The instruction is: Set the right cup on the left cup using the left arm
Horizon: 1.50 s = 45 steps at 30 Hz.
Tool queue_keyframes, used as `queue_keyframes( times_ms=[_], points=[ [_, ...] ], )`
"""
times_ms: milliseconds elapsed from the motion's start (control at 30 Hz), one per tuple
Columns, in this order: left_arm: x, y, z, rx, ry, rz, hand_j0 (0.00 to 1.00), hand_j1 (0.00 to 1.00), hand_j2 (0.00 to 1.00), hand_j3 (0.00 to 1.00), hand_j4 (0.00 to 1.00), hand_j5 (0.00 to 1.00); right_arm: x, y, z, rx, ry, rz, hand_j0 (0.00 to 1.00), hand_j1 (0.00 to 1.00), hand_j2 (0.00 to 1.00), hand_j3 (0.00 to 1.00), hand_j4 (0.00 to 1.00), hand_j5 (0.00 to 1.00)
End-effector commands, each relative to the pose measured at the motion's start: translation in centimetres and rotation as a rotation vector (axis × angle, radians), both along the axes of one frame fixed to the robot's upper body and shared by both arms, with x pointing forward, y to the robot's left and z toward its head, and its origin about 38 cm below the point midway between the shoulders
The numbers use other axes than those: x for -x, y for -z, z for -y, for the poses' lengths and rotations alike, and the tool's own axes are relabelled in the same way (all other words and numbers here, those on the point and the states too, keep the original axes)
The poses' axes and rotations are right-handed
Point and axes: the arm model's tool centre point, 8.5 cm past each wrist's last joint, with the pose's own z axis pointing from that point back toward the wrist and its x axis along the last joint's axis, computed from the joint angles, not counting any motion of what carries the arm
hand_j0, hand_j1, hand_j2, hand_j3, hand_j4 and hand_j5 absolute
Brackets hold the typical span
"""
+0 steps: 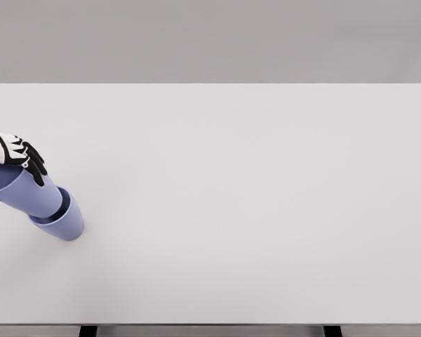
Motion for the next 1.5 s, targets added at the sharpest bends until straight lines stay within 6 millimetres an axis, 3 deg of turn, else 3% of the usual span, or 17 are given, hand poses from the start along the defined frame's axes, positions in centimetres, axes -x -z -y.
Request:
queue_keyframes(
  times_ms=[0,1000,1467],
  points=[
    [-0.1,0.0,0.0,0.006,-0.004,0.0,0.64,0.64,0.64,0.64,0.64,0.64,0.0,0.0,0.0,0.0,0.0,-0.001,1.0,1.0,1.0,1.0,1.0,1.0],
    [-0.5,1.0,0.5,-0.007,0.015,-0.012,0.64,0.64,0.64,0.64,0.64,0.64,0.0,0.0,0.0,0.0,0.0,-0.001,1.0,1.0,1.0,1.0,1.0,1.0],
    [-0.5,1.1,0.5,-0.014,0.017,-0.013,0.76,0.76,0.76,0.76,0.76,0.76,0.0,0.0,0.0,0.0,0.0,0.001,1.0,1.0,1.0,1.0,1.0,1.0]
  ],
)
